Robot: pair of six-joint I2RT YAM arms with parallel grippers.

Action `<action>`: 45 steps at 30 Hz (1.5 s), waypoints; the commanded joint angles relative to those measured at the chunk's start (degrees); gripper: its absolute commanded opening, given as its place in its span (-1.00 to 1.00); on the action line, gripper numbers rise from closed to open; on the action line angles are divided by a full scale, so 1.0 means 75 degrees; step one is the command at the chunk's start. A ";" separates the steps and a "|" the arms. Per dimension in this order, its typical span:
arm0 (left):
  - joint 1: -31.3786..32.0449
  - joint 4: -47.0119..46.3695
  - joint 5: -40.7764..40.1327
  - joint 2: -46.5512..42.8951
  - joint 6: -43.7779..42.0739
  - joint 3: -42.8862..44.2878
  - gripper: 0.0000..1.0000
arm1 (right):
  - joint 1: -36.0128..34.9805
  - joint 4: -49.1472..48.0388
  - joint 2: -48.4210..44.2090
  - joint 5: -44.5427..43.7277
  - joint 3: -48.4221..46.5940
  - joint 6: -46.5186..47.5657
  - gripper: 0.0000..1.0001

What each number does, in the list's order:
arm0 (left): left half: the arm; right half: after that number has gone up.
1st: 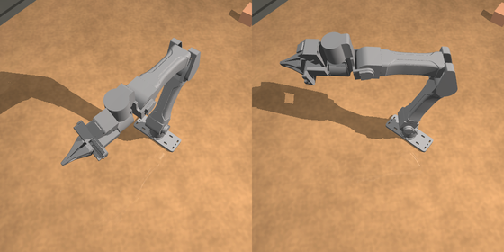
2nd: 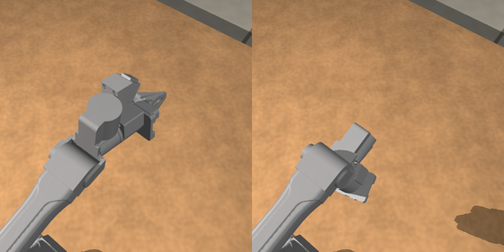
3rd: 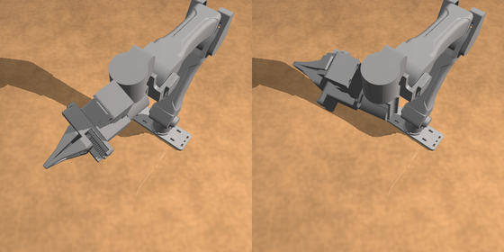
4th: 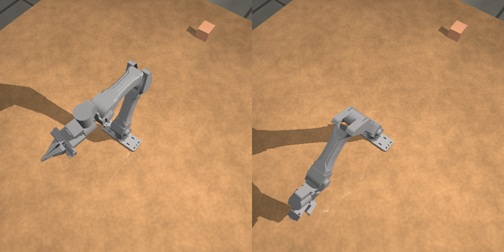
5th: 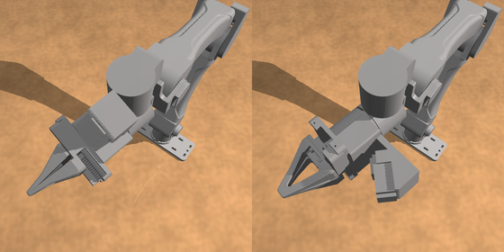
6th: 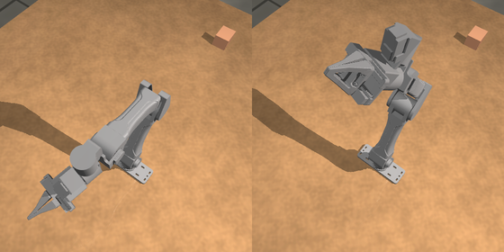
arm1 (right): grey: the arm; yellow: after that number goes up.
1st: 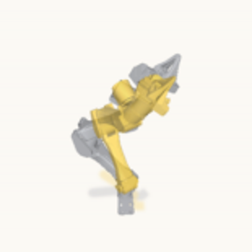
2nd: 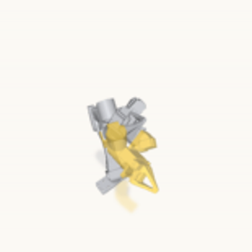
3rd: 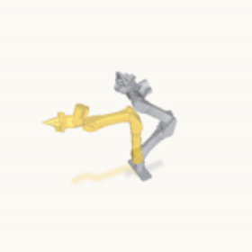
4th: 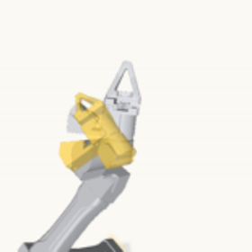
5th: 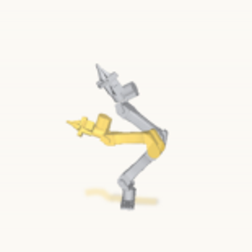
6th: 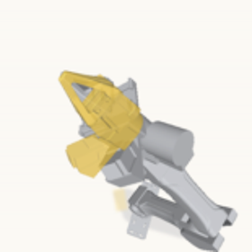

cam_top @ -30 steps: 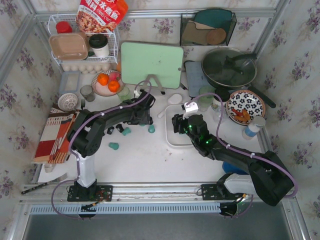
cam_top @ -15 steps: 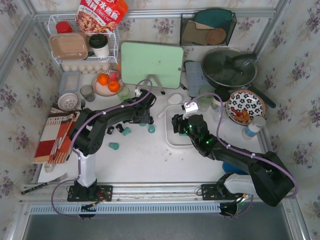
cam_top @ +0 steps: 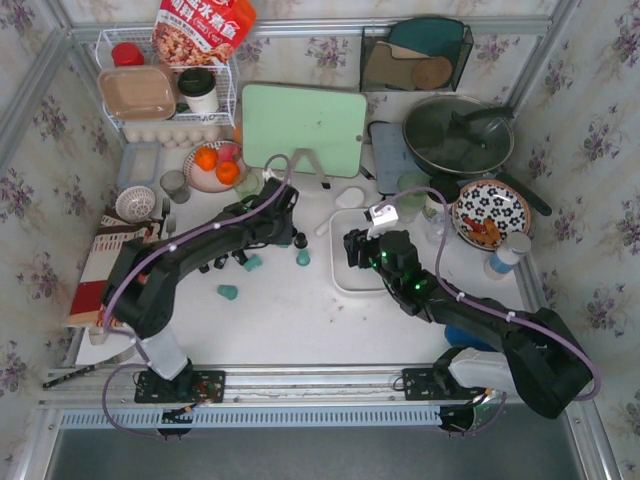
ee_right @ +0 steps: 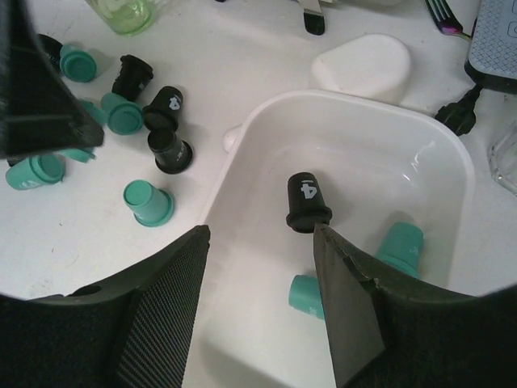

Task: Mix the coffee capsules in the storage basket

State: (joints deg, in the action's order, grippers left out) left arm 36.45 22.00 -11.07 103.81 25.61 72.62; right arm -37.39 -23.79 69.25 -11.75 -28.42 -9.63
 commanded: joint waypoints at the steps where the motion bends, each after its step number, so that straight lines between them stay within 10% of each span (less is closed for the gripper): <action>1: 0.0021 -0.1077 0.0946 -0.1164 -0.0889 -0.0595 -0.45 | -0.0009 -0.0531 -0.0215 0.0504 0.0216 0.0276 0.25; 18: 0.0994 -0.7160 0.4088 -0.4367 -0.5674 -0.4956 -0.35 | -0.0011 0.0676 -0.1317 0.2593 -0.0849 -0.1262 0.18; 45: 0.1643 -0.7488 0.4063 -0.4006 -0.6625 -0.4640 -0.31 | -0.0009 0.2018 -0.0493 0.3830 -0.1463 -0.1365 -0.08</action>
State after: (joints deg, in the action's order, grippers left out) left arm 48.51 -32.01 18.41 74.13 -23.46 36.60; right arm -37.39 -9.13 65.34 16.64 -39.11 -20.23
